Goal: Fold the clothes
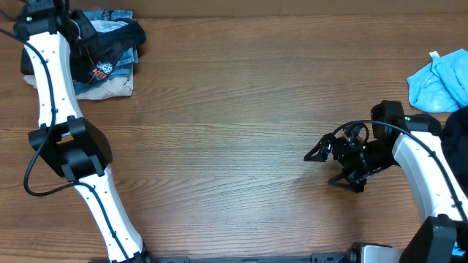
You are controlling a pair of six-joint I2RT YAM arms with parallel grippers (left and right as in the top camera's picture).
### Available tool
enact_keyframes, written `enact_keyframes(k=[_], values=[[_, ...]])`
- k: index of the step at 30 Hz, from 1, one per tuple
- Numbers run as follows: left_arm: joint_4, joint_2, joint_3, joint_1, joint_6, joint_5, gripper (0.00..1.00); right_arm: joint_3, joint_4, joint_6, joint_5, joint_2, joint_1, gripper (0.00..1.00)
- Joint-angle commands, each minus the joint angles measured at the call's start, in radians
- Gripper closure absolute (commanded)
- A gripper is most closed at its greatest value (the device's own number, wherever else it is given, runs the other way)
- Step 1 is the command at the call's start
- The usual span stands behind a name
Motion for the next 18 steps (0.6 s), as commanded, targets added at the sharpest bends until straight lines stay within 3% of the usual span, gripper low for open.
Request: enact_keyframes(k=[1,4,11,18], values=[[0.090,0.008,0.016,0.022,0.019,-0.175,0.63,0.024,0.003,-0.010,-0.009,-0.023,-0.004,0.00],[0.194,0.043,0.008,0.031,0.072,-0.257,0.64,0.024,0.003,-0.010,-0.009,-0.023,-0.004,0.00],[0.364,0.156,0.007,0.044,0.157,-0.264,0.66,0.024,0.002,-0.010,-0.009,-0.023,-0.004,0.00],[0.410,0.271,0.007,0.044,0.158,-0.303,0.64,0.024,0.003,-0.006,-0.009,-0.023,-0.004,0.00]])
